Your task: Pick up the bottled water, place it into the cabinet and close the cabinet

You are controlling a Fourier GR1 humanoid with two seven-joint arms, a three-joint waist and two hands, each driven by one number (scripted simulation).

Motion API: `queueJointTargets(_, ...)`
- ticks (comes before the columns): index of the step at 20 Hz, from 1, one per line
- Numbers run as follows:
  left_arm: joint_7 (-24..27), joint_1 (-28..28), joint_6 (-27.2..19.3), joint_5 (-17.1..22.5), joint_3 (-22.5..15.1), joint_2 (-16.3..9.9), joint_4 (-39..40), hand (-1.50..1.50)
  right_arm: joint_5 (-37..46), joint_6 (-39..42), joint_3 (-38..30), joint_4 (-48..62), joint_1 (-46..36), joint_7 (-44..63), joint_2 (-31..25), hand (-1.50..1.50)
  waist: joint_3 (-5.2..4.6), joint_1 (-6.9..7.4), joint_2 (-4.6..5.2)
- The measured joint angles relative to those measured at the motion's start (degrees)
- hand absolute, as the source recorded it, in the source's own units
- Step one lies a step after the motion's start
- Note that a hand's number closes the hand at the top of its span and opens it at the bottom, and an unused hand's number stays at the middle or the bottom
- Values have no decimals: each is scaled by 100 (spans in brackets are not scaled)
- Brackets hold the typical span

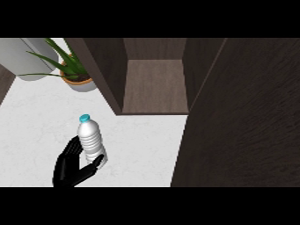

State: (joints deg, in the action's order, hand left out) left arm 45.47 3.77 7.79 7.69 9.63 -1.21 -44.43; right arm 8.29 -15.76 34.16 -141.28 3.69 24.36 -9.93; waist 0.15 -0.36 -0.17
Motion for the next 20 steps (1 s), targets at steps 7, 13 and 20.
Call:
queueJointTargets(7, 399, 236, -200, -409, -365, -3, 149, 150, -1, -77, 60, -5, 31, -40, -126, -150, -12, -24, -5)
queueJointTargets(13, 696, 369, -990, -861, -709, 59, -38, 150, -16, -124, 123, -2, 147, -168, -255, -150, -15, -24, -3)
queueJointTargets(20, 490, 1218, -887, -905, -691, -54, 97, 150, -85, -99, 53, 30, 339, -492, -353, -150, -15, -24, 9)
